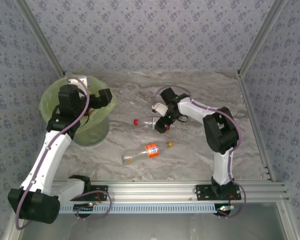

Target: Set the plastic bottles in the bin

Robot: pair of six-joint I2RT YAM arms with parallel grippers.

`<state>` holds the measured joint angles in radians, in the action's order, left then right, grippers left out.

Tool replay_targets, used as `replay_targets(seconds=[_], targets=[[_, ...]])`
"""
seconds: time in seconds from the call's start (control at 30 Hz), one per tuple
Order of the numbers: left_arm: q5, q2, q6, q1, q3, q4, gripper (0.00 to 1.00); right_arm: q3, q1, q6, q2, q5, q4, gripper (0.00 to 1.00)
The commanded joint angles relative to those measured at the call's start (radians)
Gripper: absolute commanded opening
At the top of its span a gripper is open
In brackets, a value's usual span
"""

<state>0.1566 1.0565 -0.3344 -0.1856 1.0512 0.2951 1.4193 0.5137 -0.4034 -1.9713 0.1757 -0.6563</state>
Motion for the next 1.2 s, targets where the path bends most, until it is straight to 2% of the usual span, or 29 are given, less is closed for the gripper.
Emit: replay_targets(seconds=[0.0, 0.13, 0.33, 0.47, 0.67, 0.93, 1.17], targets=[[-0.009, 0.009, -0.015, -0.003, 0.044, 0.006, 0.99, -0.011, -0.011, 0.023, 0.003, -0.003, 0.012, 0.94], [-0.015, 0.005, -0.017, -0.003, 0.027, -0.024, 0.99, -0.021, -0.014, 0.032, -0.010, -0.053, 0.009, 0.91], [-0.090, -0.024, -0.065, -0.004, -0.029, -0.100, 0.99, -0.036, -0.021, 0.057, -0.020, -0.083, 0.026, 0.87], [-0.095, -0.011, -0.054, -0.003, -0.001, -0.055, 0.99, -0.031, -0.023, 0.078, -0.030, -0.116, 0.043, 0.79], [-0.091, 0.021, -0.053, -0.003, 0.033, -0.003, 0.99, -0.029, -0.026, 0.091, -0.041, -0.165, 0.050, 0.74], [-0.061, 0.025, -0.059, -0.003, 0.025, -0.033, 0.99, -0.047, -0.031, 0.137, -0.003, -0.192, 0.083, 0.62], [-0.098, 0.010, -0.089, -0.003, -0.007, -0.082, 0.99, -0.116, -0.034, 0.210, 0.074, -0.214, 0.158, 0.52]])
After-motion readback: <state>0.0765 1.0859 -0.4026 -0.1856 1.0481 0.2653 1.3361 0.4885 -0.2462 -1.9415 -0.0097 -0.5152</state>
